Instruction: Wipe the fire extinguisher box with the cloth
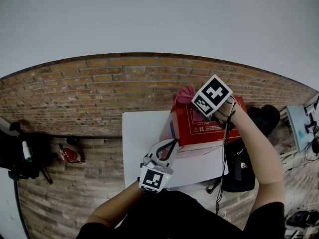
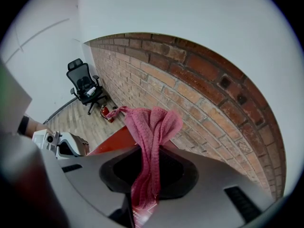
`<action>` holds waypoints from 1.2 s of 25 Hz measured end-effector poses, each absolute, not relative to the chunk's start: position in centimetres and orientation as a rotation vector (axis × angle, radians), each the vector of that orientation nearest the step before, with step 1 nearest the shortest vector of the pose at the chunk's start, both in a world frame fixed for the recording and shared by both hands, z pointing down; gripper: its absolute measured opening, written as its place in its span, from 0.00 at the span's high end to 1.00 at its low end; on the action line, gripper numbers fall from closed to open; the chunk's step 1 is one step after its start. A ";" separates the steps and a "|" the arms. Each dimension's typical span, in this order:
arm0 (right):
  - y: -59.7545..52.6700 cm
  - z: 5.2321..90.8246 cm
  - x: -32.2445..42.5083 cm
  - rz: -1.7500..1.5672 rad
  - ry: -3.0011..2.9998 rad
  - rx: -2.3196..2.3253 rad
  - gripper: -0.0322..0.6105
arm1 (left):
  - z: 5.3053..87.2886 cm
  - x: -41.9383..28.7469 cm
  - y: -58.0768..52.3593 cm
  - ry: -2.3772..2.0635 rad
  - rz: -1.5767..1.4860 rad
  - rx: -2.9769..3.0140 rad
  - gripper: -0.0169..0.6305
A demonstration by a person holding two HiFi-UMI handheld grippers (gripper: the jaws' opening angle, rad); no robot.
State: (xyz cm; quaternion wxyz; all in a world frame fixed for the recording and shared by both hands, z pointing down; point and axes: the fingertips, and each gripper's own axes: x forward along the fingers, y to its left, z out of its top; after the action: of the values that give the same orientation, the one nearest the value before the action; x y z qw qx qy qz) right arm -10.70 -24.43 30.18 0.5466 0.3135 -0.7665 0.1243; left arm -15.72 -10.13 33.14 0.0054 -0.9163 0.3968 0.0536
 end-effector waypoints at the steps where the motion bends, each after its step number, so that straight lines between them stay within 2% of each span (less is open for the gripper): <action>1: -24.5 30.2 -10.4 0.298 -1.815 0.748 0.79 | 33.2 -15.7 -10.1 1.241 0.157 -2.865 0.92; 30: -25.4 30.3 -1.7 0.392 -1.808 0.874 0.79 | 33.3 -15.8 -10.0 1.292 0.124 -2.838 0.92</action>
State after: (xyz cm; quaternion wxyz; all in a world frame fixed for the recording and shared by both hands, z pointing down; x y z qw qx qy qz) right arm -1.71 -25.36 30.27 0.5207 0.3647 -0.7544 0.1635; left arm -15.76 -10.00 33.26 0.0102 -0.9093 0.4141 0.0398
